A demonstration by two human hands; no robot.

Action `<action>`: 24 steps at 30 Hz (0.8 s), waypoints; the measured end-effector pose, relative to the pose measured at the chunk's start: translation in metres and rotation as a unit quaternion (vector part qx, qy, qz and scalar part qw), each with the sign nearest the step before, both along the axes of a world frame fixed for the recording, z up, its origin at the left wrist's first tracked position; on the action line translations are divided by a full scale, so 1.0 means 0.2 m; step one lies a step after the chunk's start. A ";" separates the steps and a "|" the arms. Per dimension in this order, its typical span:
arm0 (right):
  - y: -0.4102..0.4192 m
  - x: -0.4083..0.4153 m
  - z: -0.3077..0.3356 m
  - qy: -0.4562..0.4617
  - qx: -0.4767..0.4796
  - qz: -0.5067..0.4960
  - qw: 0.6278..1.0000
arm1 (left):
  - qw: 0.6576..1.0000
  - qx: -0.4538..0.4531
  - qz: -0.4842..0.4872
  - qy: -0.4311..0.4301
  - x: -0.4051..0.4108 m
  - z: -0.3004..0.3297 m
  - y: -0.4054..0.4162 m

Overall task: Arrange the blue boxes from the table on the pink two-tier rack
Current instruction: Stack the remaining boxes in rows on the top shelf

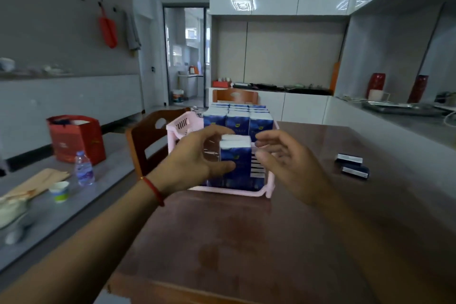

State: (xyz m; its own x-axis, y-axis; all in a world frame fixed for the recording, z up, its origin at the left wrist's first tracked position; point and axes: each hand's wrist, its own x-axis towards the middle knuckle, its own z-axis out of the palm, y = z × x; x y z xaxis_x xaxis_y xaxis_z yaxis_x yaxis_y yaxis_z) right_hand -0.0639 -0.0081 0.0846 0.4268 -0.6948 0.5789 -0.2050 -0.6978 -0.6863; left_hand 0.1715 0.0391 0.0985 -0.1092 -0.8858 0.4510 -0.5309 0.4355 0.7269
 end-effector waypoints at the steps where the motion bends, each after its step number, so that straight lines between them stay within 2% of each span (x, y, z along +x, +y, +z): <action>1: -0.01 0.03 -0.01 -0.018 0.005 -0.001 1.000 | 1.000 -0.007 0.016 0.007 0.07 0.04 0.01; 5: -0.04 0.15 -0.13 -0.046 0.026 -0.003 0.999 | 0.997 -0.036 0.060 0.019 0.34 0.20 -0.01; 9: -0.07 0.27 -0.30 -0.058 0.028 -0.029 0.998 | 0.994 -0.021 0.093 0.055 0.52 0.31 -0.15; 13: -0.10 0.33 -0.41 -0.007 0.018 -0.044 0.999 | 0.992 0.028 0.101 0.071 0.61 0.36 -0.34; 19: -0.14 0.32 -0.45 0.048 -0.002 -0.038 0.998 | 0.987 0.095 0.122 -0.036 0.60 0.38 -0.65; 24: -0.18 0.32 -0.46 0.047 0.011 -0.046 0.998 | 0.980 0.136 0.125 -0.068 0.60 0.31 -0.83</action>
